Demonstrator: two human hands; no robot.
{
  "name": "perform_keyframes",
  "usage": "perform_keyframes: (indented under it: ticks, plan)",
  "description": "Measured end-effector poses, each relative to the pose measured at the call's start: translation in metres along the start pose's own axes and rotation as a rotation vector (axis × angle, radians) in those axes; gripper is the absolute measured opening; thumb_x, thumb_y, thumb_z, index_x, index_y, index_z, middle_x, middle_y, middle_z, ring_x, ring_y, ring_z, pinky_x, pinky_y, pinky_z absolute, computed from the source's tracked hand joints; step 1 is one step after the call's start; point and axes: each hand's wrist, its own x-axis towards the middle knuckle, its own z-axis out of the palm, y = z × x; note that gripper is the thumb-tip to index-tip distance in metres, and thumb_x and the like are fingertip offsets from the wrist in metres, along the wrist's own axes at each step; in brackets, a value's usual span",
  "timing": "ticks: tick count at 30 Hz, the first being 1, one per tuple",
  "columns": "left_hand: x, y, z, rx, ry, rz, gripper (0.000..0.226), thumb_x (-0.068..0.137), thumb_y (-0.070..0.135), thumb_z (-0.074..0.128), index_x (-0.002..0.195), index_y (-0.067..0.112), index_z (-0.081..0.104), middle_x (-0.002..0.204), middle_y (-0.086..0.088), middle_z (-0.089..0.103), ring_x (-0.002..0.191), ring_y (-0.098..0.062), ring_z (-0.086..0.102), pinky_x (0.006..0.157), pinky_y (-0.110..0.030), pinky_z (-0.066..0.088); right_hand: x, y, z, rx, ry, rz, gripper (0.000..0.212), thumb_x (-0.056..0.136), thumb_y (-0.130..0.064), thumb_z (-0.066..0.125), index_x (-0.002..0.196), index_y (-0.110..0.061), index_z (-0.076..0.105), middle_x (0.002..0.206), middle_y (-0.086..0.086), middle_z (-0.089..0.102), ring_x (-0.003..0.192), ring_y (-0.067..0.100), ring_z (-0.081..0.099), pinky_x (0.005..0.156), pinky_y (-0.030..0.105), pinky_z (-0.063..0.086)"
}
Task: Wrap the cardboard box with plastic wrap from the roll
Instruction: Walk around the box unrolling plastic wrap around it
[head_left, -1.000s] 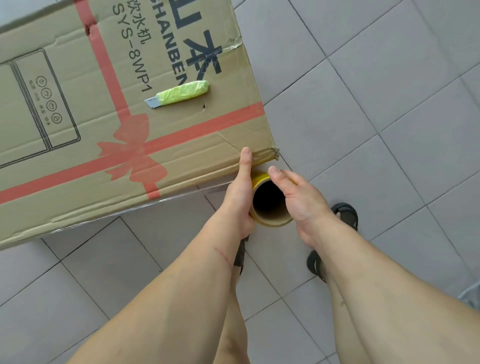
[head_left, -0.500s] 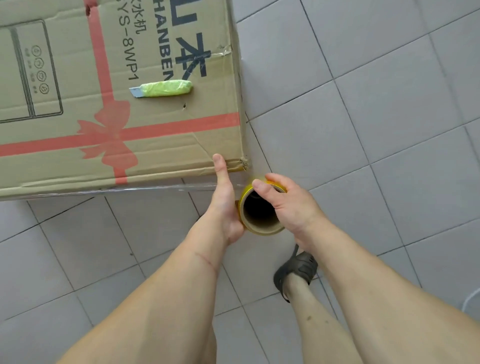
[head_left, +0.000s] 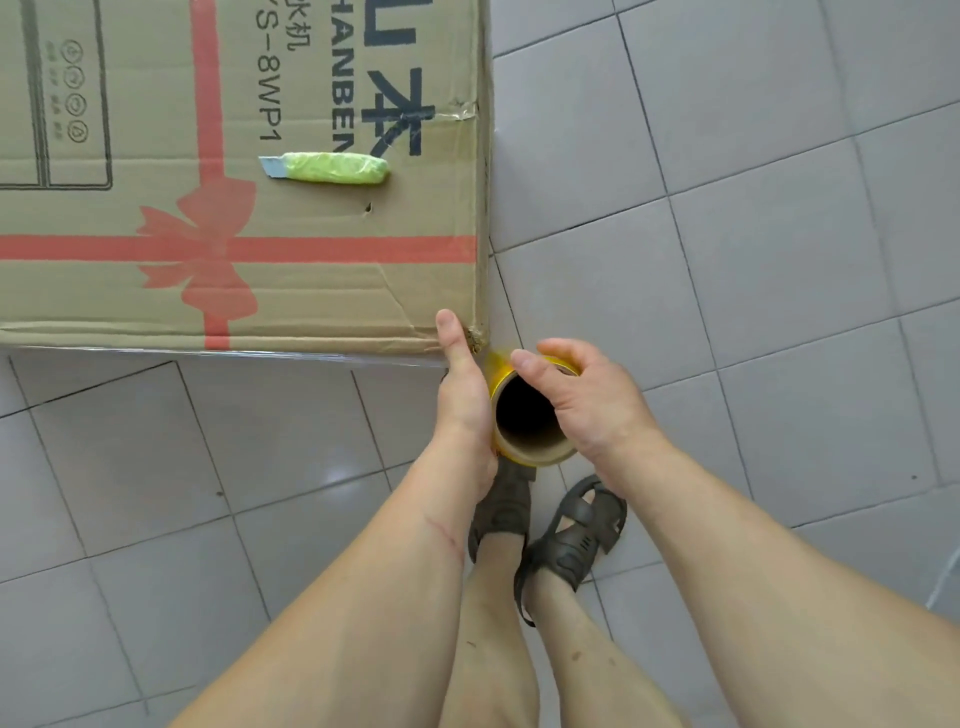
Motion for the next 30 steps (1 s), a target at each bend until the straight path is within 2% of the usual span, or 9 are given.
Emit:
perform_keyframes:
  ticks: [3, 8, 10, 14, 17, 21, 23, 27, 30]
  plan:
    - [0.0, 0.0, 0.004, -0.073, -0.034, -0.008, 0.137, 0.04, 0.111, 0.053, 0.131, 0.01, 0.072, 0.117, -0.021, 0.082, 0.11, -0.04, 0.079, 0.104, -0.059, 0.061, 0.002, -0.001, 0.0, 0.075, -0.008, 0.061, 0.075, 0.075, -0.057, 0.075, 0.14, -0.028, 0.05, 0.126, -0.008, 0.057, 0.109, 0.009, 0.054, 0.073, 0.017, 0.037]
    - [-0.009, 0.005, 0.005, -0.178, -0.223, -0.11, 0.138, 0.046, 0.104, 0.049, 0.137, 0.002, 0.071, 0.122, -0.025, 0.08, 0.115, -0.041, 0.079, 0.088, -0.049, 0.066, 0.007, -0.014, -0.008, 0.027, -0.064, 0.09, 0.072, 0.071, -0.052, 0.08, 0.134, -0.026, 0.057, 0.115, -0.009, 0.065, 0.095, -0.002, 0.057, 0.071, 0.018, 0.043]
    - [-0.007, 0.003, 0.006, -0.128, -0.193, -0.074, 0.137, 0.046, 0.107, 0.045, 0.134, 0.005, 0.073, 0.117, -0.021, 0.083, 0.111, -0.038, 0.08, 0.095, -0.051, 0.065, 0.011, -0.02, -0.012, -0.046, -0.066, 0.087, 0.069, 0.069, -0.052, 0.081, 0.13, -0.028, 0.06, 0.11, -0.01, 0.066, 0.096, 0.0, 0.059, 0.073, 0.02, 0.046]
    - [0.002, 0.007, 0.009, 0.048, -0.043, 0.007, 0.127, 0.051, 0.116, 0.044, 0.112, 0.01, 0.079, 0.106, -0.015, 0.085, 0.104, -0.035, 0.081, 0.105, -0.053, 0.062, 0.015, -0.029, -0.012, -0.136, -0.085, 0.067, 0.061, 0.07, -0.048, 0.083, 0.122, -0.026, 0.064, 0.11, -0.006, 0.069, 0.098, 0.008, 0.064, 0.081, 0.025, 0.051]
    - [0.006, 0.01, 0.015, -0.045, -0.105, -0.049, 0.156, 0.017, 0.116, 0.057, 0.126, 0.005, 0.077, 0.113, -0.019, 0.084, 0.108, -0.038, 0.081, 0.108, -0.057, 0.06, 0.017, -0.037, -0.016, -0.133, -0.071, 0.07, 0.057, 0.075, -0.05, 0.079, 0.124, -0.03, 0.06, 0.115, -0.007, 0.065, 0.1, 0.008, 0.061, 0.078, 0.024, 0.047]
    - [0.004, 0.008, 0.028, -0.175, -0.088, -0.028, 0.166, 0.008, 0.115, 0.056, 0.134, 0.007, 0.073, 0.114, -0.017, 0.084, 0.111, -0.034, 0.081, 0.111, -0.053, 0.059, 0.028, -0.055, -0.029, -0.154, -0.076, 0.083, 0.062, 0.074, -0.054, 0.078, 0.127, -0.03, 0.058, 0.109, -0.011, 0.064, 0.095, 0.004, 0.058, 0.07, 0.022, 0.044]
    - [-0.001, 0.011, 0.033, -0.22, -0.084, -0.025, 0.162, 0.016, 0.115, 0.055, 0.134, 0.005, 0.073, 0.116, -0.019, 0.083, 0.111, -0.035, 0.081, 0.109, -0.054, 0.06, 0.03, -0.059, -0.03, -0.177, -0.118, 0.082, 0.061, 0.074, -0.052, 0.079, 0.126, -0.029, 0.058, 0.104, -0.012, 0.063, 0.093, 0.002, 0.057, 0.068, 0.021, 0.044]
    - [-0.01, 0.017, 0.043, -0.337, -0.106, -0.087, 0.124, 0.076, 0.104, 0.036, 0.131, -0.001, 0.074, 0.119, -0.027, 0.08, 0.101, -0.035, 0.081, 0.088, -0.045, 0.066, 0.03, -0.058, -0.03, -0.335, -0.155, -0.01, 0.064, 0.072, -0.052, 0.082, 0.127, -0.034, 0.056, 0.116, -0.006, 0.063, 0.104, 0.015, 0.061, 0.08, 0.029, 0.053]
    - [-0.009, 0.016, 0.056, -0.445, -0.086, -0.104, 0.124, 0.078, 0.104, 0.035, 0.137, 0.002, 0.071, 0.121, -0.027, 0.08, 0.112, -0.039, 0.08, 0.089, -0.049, 0.066, 0.038, -0.07, -0.037, -0.452, -0.218, -0.066, 0.071, 0.071, -0.054, 0.081, 0.134, -0.033, 0.054, 0.127, -0.002, 0.058, 0.111, 0.019, 0.058, 0.089, 0.034, 0.054]
